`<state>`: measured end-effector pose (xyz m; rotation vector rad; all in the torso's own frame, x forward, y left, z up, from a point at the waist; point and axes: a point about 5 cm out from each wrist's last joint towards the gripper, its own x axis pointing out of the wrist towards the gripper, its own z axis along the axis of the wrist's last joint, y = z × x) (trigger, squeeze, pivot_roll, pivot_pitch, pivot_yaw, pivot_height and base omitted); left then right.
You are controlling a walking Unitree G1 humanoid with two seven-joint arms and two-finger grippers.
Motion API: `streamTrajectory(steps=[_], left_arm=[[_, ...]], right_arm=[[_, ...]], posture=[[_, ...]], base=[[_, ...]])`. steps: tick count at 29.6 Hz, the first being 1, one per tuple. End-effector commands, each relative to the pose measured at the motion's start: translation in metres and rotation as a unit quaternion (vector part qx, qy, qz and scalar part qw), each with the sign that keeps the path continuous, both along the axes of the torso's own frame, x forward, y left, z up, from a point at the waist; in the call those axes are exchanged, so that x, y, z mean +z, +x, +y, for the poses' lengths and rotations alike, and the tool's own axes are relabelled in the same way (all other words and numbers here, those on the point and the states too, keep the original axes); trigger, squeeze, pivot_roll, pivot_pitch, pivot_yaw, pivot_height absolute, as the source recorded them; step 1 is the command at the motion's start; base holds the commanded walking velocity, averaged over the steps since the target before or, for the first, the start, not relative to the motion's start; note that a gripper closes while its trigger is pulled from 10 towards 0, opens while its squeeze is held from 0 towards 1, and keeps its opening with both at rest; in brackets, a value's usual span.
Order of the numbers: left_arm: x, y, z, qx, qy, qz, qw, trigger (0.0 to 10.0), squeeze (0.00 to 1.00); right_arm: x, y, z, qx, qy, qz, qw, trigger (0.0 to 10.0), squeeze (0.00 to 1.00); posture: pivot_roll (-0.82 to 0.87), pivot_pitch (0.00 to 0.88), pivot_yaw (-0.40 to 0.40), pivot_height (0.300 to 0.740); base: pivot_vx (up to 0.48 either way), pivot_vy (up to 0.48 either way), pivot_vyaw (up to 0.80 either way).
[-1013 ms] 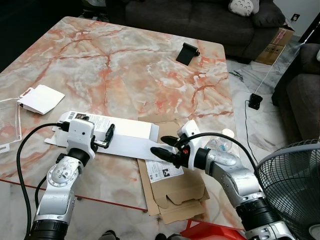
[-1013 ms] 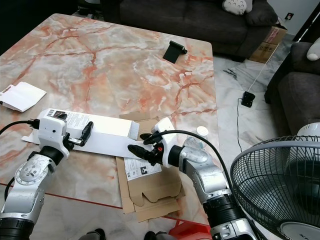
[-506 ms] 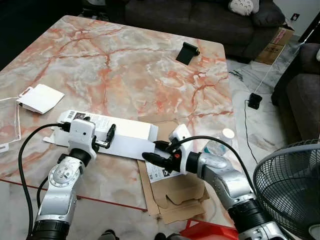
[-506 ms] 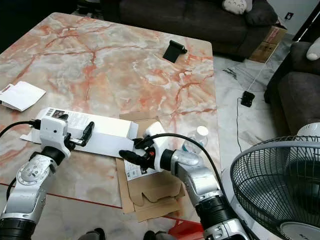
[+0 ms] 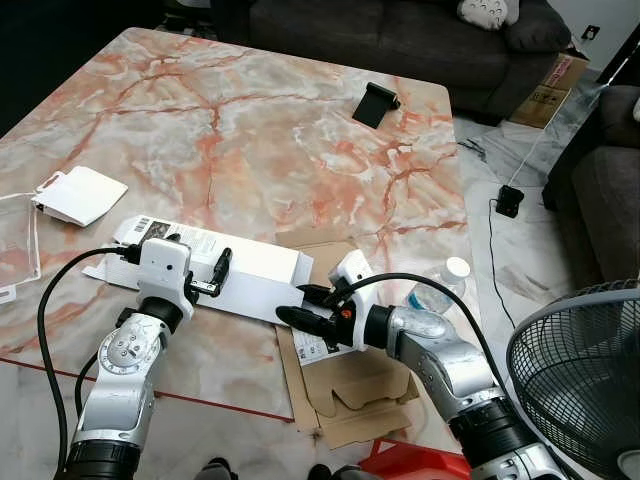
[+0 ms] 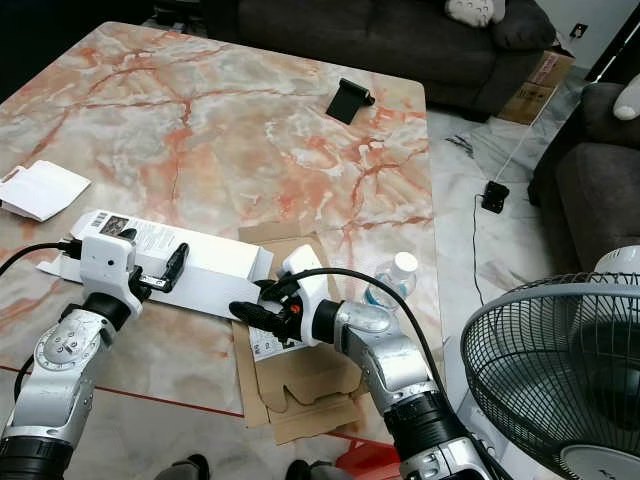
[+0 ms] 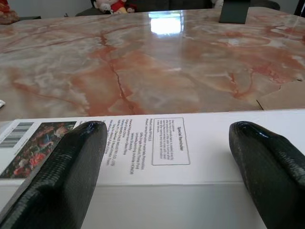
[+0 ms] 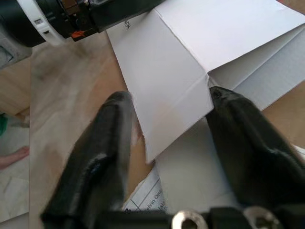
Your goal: Picking trash to rubbish bin
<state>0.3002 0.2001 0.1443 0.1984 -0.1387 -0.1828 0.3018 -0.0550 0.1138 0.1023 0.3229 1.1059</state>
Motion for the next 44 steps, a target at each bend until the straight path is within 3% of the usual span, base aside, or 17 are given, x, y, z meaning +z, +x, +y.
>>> streamTrajectory(steps=[1, 27, 29, 35, 44], left_arm=[[0.003, 0.000, -0.007, -0.011, 0.000, -0.006, 1.000, 10.0, 0.00], [0.008, 0.002, -0.005, 0.004, 0.004, -0.020, 1.000, 10.0, 0.00], [0.011, 0.003, -0.005, 0.012, -0.008, -0.031, 0.999, 10.0, 0.00], [0.033, 0.007, -0.002, 0.052, -0.102, -0.091, 0.989, 10.0, 0.00], [0.060, 0.010, -0.010, 0.064, -0.147, -0.144, 0.977, 10.0, 0.00]], right_arm=[[-0.003, -0.001, 0.003, 0.010, -0.023, -0.003, 1.000, 0.0, 0.00], [-0.003, -0.007, 0.008, 0.032, -0.019, -0.009, 0.999, 0.0, 0.00], [-0.001, -0.004, 0.008, 0.023, -0.014, -0.014, 1.000, 0.0, 0.00], [0.012, 0.004, 0.009, -0.001, 0.010, -0.033, 0.999, 0.0, 0.00], [0.037, 0.022, 0.008, -0.065, 0.057, -0.076, 0.993, 0.0, 0.00]], posture=[[0.05, 0.188, -0.164, 0.740], [0.05, 0.189, -0.165, 0.740], [0.05, 0.185, -0.165, 0.740], [0.06, 0.179, -0.163, 0.740], [0.05, 0.173, -0.160, 0.740]], base=[[0.000, 0.000, 0.00], [0.000, 0.000, 0.00], [0.000, 0.000, 0.00], [0.000, 0.000, 0.00], [0.000, 0.000, 0.00]])
